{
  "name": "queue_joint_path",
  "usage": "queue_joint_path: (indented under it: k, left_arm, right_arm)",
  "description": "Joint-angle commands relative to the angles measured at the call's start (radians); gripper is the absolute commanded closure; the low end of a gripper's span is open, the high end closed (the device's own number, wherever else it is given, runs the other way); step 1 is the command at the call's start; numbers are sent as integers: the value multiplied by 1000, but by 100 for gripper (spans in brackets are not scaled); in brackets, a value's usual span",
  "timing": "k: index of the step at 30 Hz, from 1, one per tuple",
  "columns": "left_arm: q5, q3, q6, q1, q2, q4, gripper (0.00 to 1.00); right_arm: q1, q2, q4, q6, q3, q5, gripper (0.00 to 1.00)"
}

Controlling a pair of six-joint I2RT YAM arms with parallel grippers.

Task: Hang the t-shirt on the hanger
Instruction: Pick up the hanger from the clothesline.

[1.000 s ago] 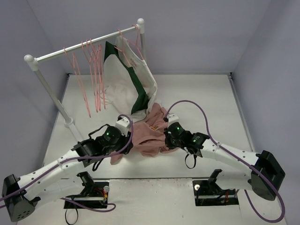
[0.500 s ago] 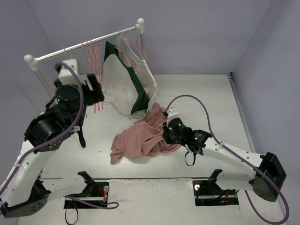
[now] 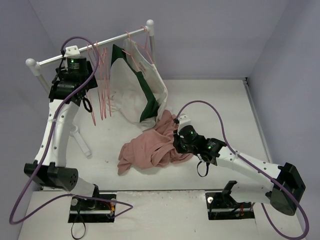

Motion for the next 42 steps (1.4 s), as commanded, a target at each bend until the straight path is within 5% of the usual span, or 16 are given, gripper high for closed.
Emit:
queue_joint_path:
  k: [1,6,15,31,38,42]
  left_arm:
    - [73,65,8,35,24,16,38]
    - [84,82,19,46,65,19,53]
    - [91,79,54,45,43,32,99]
    - [157,144,113,45,-126,26,100]
    - [214,-21,86,43,-319,-73,100]
    - [264,-250,44,43,-474,-177,100]
  right_arm:
    - [7,-45,43,13,28,11,100]
    - [7,-63,43,27,14,18,100]
    - [8,-62,43,28,13,30,100]
    - [8,-31,42,1,36,31,100]
    - [8,-10,40,-13,52,35,100]
    - [4,9,35,-28,75,51,100]
